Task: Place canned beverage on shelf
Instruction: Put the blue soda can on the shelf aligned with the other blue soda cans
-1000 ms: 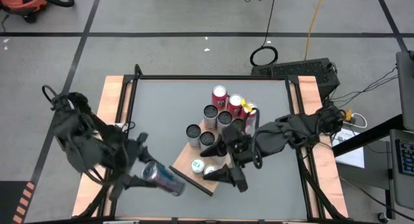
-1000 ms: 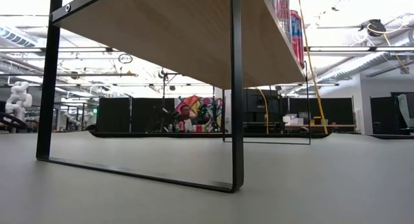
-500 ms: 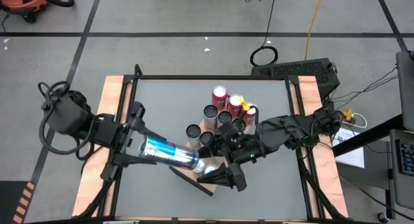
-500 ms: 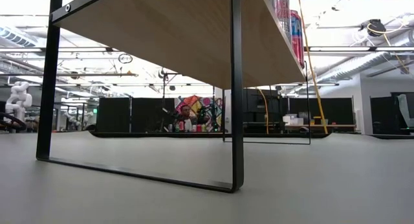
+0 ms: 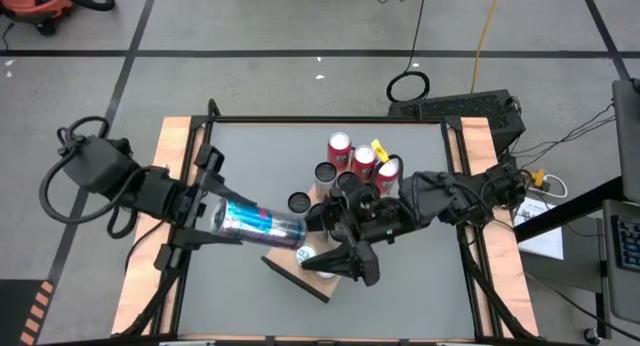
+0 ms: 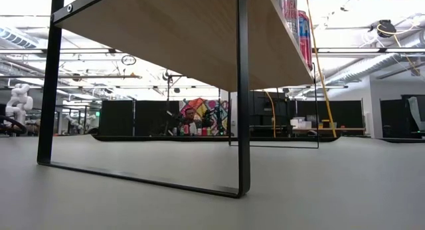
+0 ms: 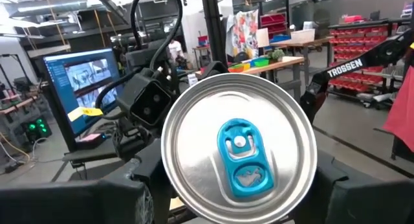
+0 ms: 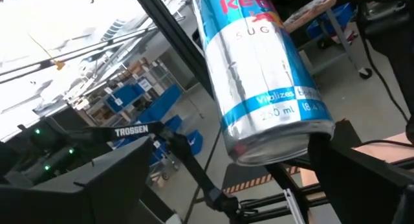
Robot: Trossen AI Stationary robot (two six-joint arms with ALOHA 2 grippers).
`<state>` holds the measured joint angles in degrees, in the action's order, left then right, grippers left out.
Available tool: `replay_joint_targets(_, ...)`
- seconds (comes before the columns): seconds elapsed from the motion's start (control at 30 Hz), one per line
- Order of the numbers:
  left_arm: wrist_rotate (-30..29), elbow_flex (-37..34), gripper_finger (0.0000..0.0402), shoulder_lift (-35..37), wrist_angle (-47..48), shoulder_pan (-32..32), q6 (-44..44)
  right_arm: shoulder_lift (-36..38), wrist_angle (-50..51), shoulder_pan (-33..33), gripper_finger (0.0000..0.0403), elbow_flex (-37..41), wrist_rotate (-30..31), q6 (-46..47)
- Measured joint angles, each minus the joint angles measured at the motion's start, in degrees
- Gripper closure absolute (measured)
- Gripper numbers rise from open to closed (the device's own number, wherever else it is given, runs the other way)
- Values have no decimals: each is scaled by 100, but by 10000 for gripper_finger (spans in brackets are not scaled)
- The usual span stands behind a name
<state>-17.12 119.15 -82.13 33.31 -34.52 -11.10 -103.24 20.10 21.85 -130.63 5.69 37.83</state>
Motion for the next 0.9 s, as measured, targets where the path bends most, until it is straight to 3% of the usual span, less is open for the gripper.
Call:
replay_joint_targets(0.53,216,-15,188,298,-21,-74,73,55,759,18,7,7,106,150)
replay_joint_targets(0.9,505,-17,187,169,58,-68,176,13,77,-116,7,4,16,-261)
